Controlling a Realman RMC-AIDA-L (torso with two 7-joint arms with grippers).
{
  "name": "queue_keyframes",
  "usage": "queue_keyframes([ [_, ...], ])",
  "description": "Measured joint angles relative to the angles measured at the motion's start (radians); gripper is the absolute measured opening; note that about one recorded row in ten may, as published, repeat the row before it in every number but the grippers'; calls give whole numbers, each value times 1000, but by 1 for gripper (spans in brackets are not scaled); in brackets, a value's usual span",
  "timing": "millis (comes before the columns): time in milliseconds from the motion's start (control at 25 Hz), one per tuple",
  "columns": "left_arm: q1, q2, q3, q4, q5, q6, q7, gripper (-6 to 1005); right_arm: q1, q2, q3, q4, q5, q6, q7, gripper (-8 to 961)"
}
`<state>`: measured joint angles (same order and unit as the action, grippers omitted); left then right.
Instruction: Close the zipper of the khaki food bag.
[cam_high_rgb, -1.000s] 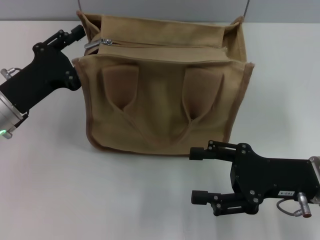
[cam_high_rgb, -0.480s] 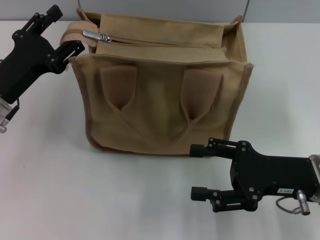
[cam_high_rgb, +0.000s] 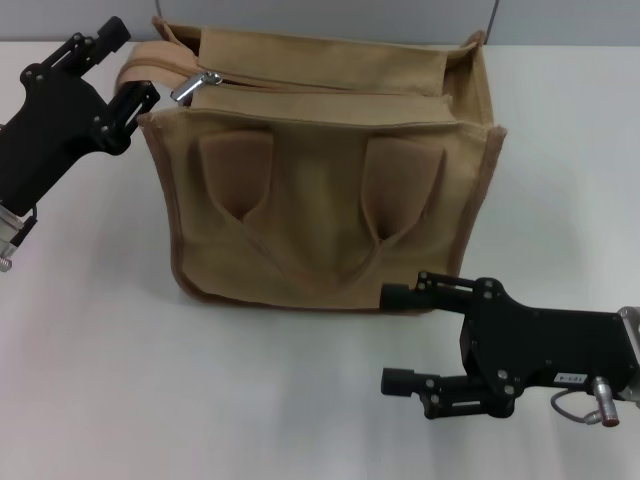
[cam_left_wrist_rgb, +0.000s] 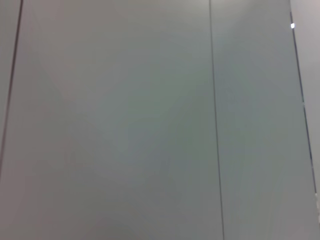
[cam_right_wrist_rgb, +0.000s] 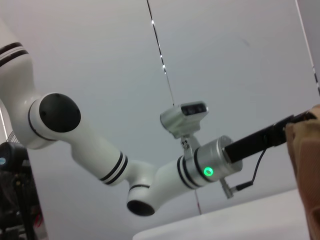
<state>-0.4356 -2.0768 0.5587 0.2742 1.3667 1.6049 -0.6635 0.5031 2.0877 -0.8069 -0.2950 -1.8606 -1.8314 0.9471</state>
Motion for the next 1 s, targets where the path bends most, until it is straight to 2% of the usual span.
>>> queue_keyframes([
  [120, -3, -1, 4, -2, 4, -3, 15, 556, 0, 0, 0, 14, 24, -2, -31, 817],
  [320, -5, -1, 8, -40, 0, 6, 86, 324, -1, 0, 0, 17, 32, -8, -34, 816],
  [520, -11, -1, -11, -74, -11, 14, 78, 126, -6, 0, 0, 22, 82, -25, -42, 816],
  [680, -15, -2, -14, -84, -18, 40, 74, 41, -20, 0, 1, 22, 139, -72, -76, 816],
  [720, -21, -2, -11, -89, -17, 62, 71, 20, -26, -1, 1, 22, 197, -95, -94, 816],
  [880, -37, -2, -8, -91, -13, 80, 44, 20, -24, 0, 1, 23, 300, -93, -105, 816],
  [1000, -48, -2, -7, -95, -8, 80, 10, 20, 20, 4, -8, 25, 431, -46, -169, 816],
])
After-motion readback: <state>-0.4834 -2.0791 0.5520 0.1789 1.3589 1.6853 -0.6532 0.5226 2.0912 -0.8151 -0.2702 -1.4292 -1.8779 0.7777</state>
